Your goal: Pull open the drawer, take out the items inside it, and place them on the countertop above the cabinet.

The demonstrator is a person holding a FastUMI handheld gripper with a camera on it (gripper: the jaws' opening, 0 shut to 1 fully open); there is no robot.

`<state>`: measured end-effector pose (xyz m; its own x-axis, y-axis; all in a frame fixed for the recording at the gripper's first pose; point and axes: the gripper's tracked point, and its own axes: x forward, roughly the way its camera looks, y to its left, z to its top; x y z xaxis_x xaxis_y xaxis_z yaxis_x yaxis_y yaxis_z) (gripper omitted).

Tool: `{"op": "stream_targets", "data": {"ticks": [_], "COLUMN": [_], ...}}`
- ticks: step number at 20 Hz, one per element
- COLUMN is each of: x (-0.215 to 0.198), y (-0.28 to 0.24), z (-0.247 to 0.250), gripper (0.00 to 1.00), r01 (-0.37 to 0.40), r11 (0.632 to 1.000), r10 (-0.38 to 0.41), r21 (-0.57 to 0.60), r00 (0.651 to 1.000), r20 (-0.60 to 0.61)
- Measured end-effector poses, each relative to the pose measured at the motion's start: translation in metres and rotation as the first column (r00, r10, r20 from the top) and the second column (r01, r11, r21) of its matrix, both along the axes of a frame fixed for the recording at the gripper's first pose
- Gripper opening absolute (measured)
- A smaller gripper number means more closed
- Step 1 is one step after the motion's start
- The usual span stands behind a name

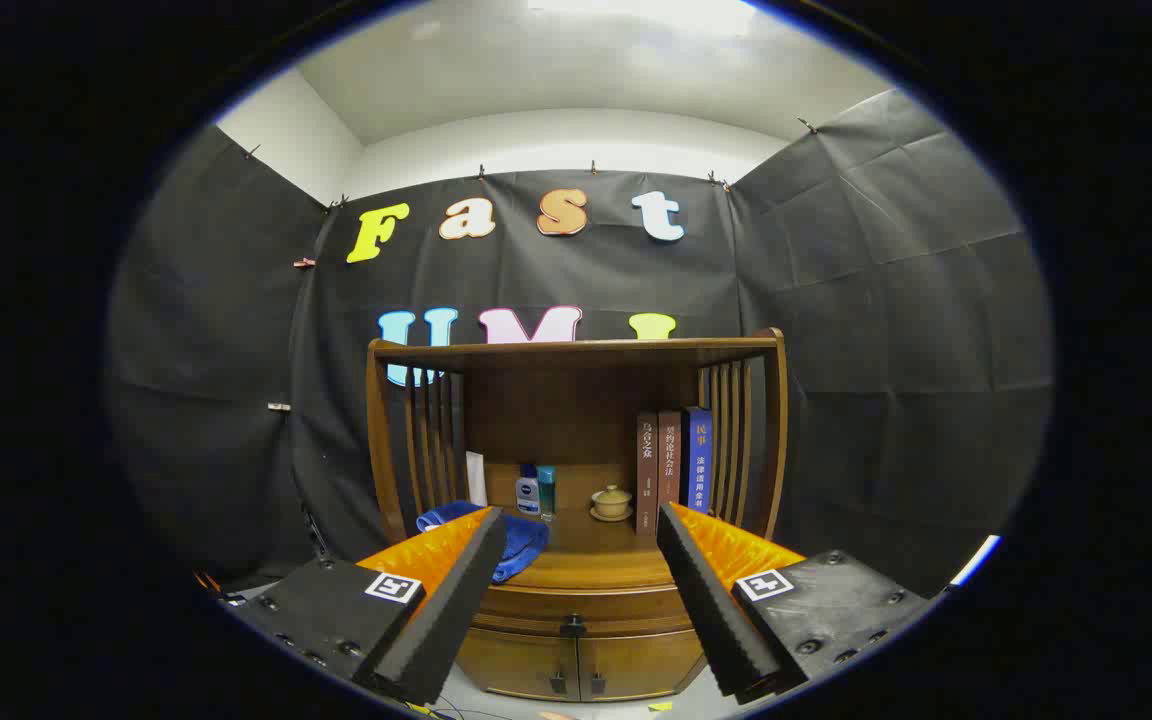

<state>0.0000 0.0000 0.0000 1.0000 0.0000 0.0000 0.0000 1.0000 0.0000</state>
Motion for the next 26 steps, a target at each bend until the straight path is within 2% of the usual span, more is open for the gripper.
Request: {"op": "stream_targets", "data": {"ticks": [26], "x": [-0.002], "y": [-0.004], "z": [-0.01], "gripper": [0.98], "r01": [0.008], "r11": [1.0], "r10": [-0.008], "r21": [0.0], "r00": [1.0], "r20": [-0.019]}}
